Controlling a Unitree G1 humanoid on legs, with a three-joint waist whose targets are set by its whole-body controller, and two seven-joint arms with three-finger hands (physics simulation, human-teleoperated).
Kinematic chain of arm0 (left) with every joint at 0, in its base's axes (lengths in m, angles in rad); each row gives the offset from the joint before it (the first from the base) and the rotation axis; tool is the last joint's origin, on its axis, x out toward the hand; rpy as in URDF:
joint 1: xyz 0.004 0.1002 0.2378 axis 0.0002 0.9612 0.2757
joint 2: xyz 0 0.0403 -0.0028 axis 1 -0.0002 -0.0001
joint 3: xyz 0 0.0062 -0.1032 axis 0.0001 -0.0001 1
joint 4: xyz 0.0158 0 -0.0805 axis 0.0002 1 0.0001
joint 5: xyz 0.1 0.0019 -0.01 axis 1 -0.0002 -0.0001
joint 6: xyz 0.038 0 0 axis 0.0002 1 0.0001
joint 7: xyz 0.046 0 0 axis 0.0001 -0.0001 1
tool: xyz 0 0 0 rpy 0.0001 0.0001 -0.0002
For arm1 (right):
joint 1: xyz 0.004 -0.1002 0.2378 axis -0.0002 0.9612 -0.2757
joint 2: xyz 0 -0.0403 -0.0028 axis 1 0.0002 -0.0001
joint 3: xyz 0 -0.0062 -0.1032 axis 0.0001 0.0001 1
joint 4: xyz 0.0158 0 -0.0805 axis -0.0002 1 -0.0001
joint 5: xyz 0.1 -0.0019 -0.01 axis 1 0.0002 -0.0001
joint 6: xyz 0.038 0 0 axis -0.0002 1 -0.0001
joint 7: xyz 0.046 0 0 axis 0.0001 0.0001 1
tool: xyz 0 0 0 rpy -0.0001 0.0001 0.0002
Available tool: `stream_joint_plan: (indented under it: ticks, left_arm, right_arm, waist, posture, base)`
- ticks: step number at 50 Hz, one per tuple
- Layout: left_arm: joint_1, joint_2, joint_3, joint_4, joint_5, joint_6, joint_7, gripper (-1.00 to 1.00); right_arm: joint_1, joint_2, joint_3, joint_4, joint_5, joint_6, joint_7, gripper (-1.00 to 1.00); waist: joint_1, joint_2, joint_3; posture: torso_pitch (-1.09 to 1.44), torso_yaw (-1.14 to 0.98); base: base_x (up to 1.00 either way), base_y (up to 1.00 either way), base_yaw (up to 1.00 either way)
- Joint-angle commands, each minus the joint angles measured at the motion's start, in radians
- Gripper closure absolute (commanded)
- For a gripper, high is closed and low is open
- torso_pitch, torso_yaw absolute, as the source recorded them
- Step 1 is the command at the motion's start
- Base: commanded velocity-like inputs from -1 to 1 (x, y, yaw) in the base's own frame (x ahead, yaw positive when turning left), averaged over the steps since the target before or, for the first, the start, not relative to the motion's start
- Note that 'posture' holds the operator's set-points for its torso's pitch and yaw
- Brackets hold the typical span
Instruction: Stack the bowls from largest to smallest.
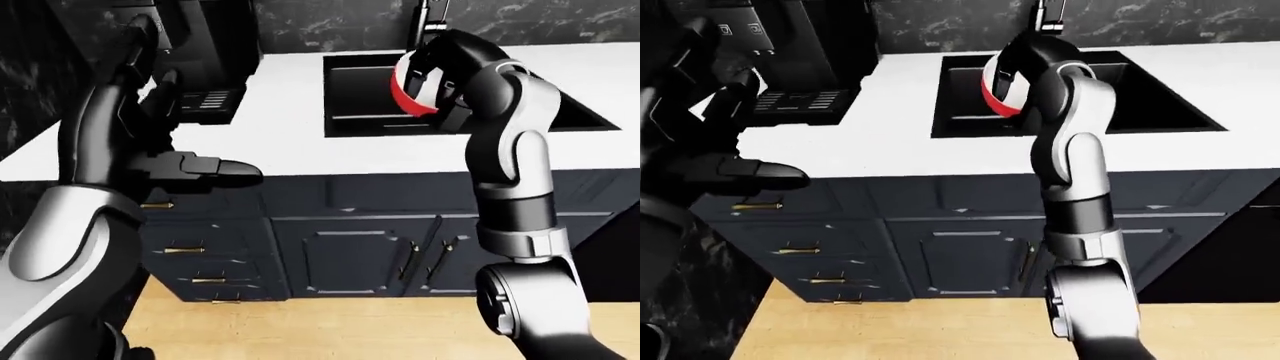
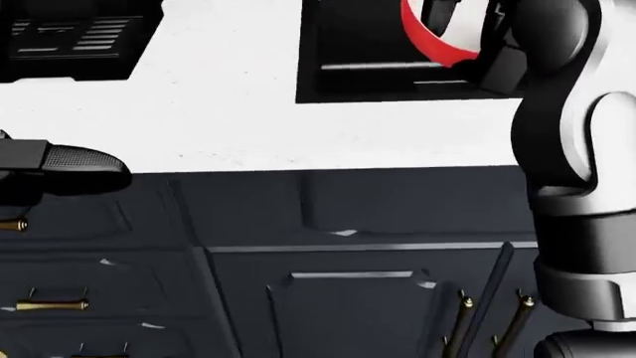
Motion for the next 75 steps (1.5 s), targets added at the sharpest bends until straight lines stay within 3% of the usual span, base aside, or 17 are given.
stream_joint_plan:
  ticks: [1, 4, 5, 14, 16, 23, 27, 28, 36, 44, 50, 61, 63, 64, 69, 73, 75]
  left_arm:
    - [-0.019, 0.003, 0.004, -0.014, 0.011, -0.024, -0.008, -1.00]
    - [-0.024, 0.001, 0.009, -0.019, 0.012, -0.015, -0.012, -1.00]
    - [-0.028, -0.002, 0.012, -0.019, 0.009, -0.010, -0.009, -1.00]
    - [-0.048, -0.001, 0.016, -0.005, 0.002, -0.005, -0.001, -1.00]
    - [-0.050, 0.001, 0.017, -0.009, -0.003, -0.001, 0.002, -1.00]
    - [-0.063, 0.009, 0.025, -0.014, -0.034, 0.012, 0.025, -1.00]
    - [-0.065, 0.016, 0.029, -0.016, -0.051, 0.015, 0.037, -1.00]
    - [-0.067, 0.017, 0.029, -0.016, -0.055, 0.016, 0.041, -1.00]
    - [-0.075, 0.031, 0.025, -0.010, -0.086, 0.013, 0.066, -1.00]
    - [-0.076, 0.039, 0.016, -0.004, -0.090, 0.004, 0.074, -1.00]
    - [-0.061, 0.042, 0.012, -0.002, -0.082, -0.013, 0.068, -1.00]
    - [-0.033, 0.032, 0.030, -0.006, -0.068, -0.026, 0.045, -1.00]
    - [-0.035, 0.034, 0.030, -0.006, -0.070, -0.025, 0.047, -1.00]
    - [-0.041, 0.035, 0.032, -0.004, -0.075, -0.021, 0.051, -1.00]
    - [-0.053, 0.045, 0.037, -0.005, -0.101, -0.013, 0.069, -1.00]
    - [-0.062, 0.055, 0.040, 0.000, -0.121, -0.012, 0.084, -1.00]
    - [-0.066, 0.060, 0.039, 0.004, -0.129, -0.013, 0.090, -1.00]
  right_arm:
    - [-0.040, -0.031, -0.038, -0.047, -0.023, 0.000, -0.049, 1.00]
    - [-0.046, -0.033, -0.037, -0.058, -0.026, 0.006, -0.037, 1.00]
    - [-0.046, -0.032, -0.037, -0.063, -0.027, 0.007, -0.034, 1.00]
    - [-0.042, -0.031, -0.040, -0.077, -0.023, 0.011, -0.027, 1.00]
    - [-0.040, -0.032, -0.038, -0.085, -0.026, 0.013, -0.020, 1.00]
    - [-0.042, -0.033, -0.038, -0.101, -0.027, 0.017, -0.007, 1.00]
    - [-0.041, -0.033, -0.041, -0.097, -0.025, 0.014, -0.010, 1.00]
    - [-0.041, -0.033, -0.041, -0.099, -0.026, 0.016, -0.008, 1.00]
    - [-0.045, -0.036, -0.042, -0.099, -0.021, 0.014, -0.007, 1.00]
    - [-0.049, -0.040, -0.042, -0.118, -0.018, 0.019, 0.009, 1.00]
    - [-0.051, -0.039, -0.043, -0.150, -0.026, 0.028, 0.031, 0.99]
    - [-0.079, -0.025, -0.038, -0.160, -0.034, 0.031, 0.043, 0.99]
    - [-0.078, -0.025, -0.038, -0.161, -0.033, 0.030, 0.044, 1.00]
    - [-0.077, -0.025, -0.038, -0.162, -0.034, 0.030, 0.044, 0.99]
    - [-0.082, -0.028, -0.039, -0.177, -0.036, 0.037, 0.059, 0.99]
    - [-0.086, -0.032, -0.041, -0.183, -0.036, 0.038, 0.065, 0.99]
    - [-0.085, -0.031, -0.041, -0.189, -0.038, 0.041, 0.068, 1.00]
  waist:
    - [-0.007, -0.002, -0.017]
    - [0.006, -0.134, -0.028]
    - [0.004, -0.098, 0.002]
    - [0.004, -0.006, 0.019]
    - [0.018, 0.048, -0.002]
    - [0.006, 0.003, -0.010]
    - [0.011, -0.127, -0.039]
    - [-0.008, -0.093, -0.004]
    - [-0.009, -0.028, 0.012]
    - [-0.007, 0.025, -0.027]
    - [-0.005, -0.113, -0.026]
    - [-0.015, -0.010, 0.011]
    - [-0.005, 0.048, -0.013]
    - [0.002, 0.003, 0.004]
    - [-0.004, 0.009, -0.019]
    - [0.001, -0.124, -0.035]
    - [-0.009, -0.091, -0.006]
  posture:
    - [0.00, 0.00]
    - [0.00, 0.00]
    - [0.00, 0.00]
    - [0.00, 0.00]
    - [0.00, 0.00]
    - [0.00, 0.00]
    - [0.00, 0.00]
    - [0.00, 0.00]
    - [0.00, 0.00]
    - [0.00, 0.00]
    - [0.00, 0.00]
    - [0.00, 0.00]
    - [0.00, 0.00]
    - [0.00, 0.00]
    - [0.00, 0.00]
    - [0.00, 0.00]
    - [0.00, 0.00]
  base:
    - [-0.15, -0.79, 0.00]
    - [0.00, -0.80, 0.00]
    - [0.00, -0.82, 0.00]
    - [0.00, -0.84, 0.00]
    - [0.00, -0.84, 0.00]
    - [0.00, -0.84, 0.00]
    - [0.00, -0.84, 0.00]
    - [0.00, -0.84, 0.00]
    - [0.00, -0.84, 0.00]
    - [0.00, -0.84, 0.00]
    - [0.00, -0.84, 0.00]
    - [0.00, -0.84, 0.00]
    - [0.00, -0.82, 0.00]
    - [0.00, -0.82, 0.00]
    - [0.00, -0.82, 0.00]
    - [0.00, -0.82, 0.00]
    - [0.00, -0.82, 0.00]
